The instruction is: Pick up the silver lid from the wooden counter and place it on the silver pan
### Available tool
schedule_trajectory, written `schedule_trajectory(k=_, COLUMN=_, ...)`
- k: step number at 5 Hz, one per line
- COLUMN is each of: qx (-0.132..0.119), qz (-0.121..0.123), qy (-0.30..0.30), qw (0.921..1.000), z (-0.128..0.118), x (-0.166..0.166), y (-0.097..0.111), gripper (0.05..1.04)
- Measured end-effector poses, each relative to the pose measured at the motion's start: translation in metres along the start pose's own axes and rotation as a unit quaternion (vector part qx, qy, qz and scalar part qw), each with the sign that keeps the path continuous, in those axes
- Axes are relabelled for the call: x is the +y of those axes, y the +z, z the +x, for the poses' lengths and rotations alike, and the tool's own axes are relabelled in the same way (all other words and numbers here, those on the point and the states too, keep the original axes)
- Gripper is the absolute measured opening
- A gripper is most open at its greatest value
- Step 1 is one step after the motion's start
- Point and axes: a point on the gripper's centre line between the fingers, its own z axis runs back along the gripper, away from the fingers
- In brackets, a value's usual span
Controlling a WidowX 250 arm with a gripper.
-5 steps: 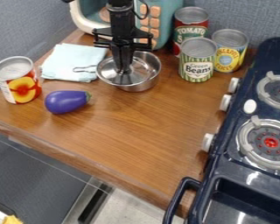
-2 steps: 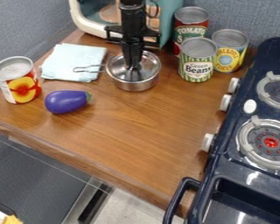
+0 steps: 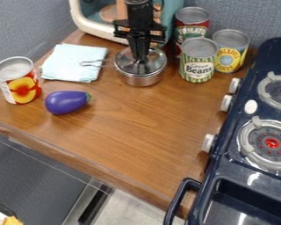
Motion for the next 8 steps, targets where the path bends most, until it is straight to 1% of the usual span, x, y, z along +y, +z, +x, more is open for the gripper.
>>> schedule_trajectory(k=1, qx=0.0, qz=0.004, qy=0.004, qw=1.0, z=-0.0011, x=0.0007, y=-0.0012, gripper=0.053)
schedule_trajectory(k=2, qx=0.002, qz=0.001, qy=0.005, qw=1.0, z=-0.0025, x=-0.0013, y=-0.0013, gripper=0.053)
schedule_trajectory(k=3, qx=0.011, qz=-0.002, qy=0.017, qw=0.9998, z=-0.0068, x=-0.0017, y=-0.0027, gripper=0.085)
schedule_trajectory(k=4, qx=0.014, qz=-0.008, qy=0.014, qw=0.9998, z=-0.0084, x=-0.0027, y=-0.0033, gripper=0.249)
schedule_trajectory(k=6, qx=0.019, qz=-0.006, qy=0.012, qw=0.9997, z=-0.0096, x=-0.003, y=-0.0016, gripper=0.775)
schedule_trajectory(k=7, qx=0.018, qz=-0.004, qy=0.012, qw=0.9998, z=-0.0095, x=-0.0037, y=-0.0004, gripper=0.991)
schedule_trajectory(k=8, qx=0.02, qz=0.0, qy=0.013, qw=0.9997, z=-0.0107, x=-0.0032, y=-0.0002, gripper=0.997)
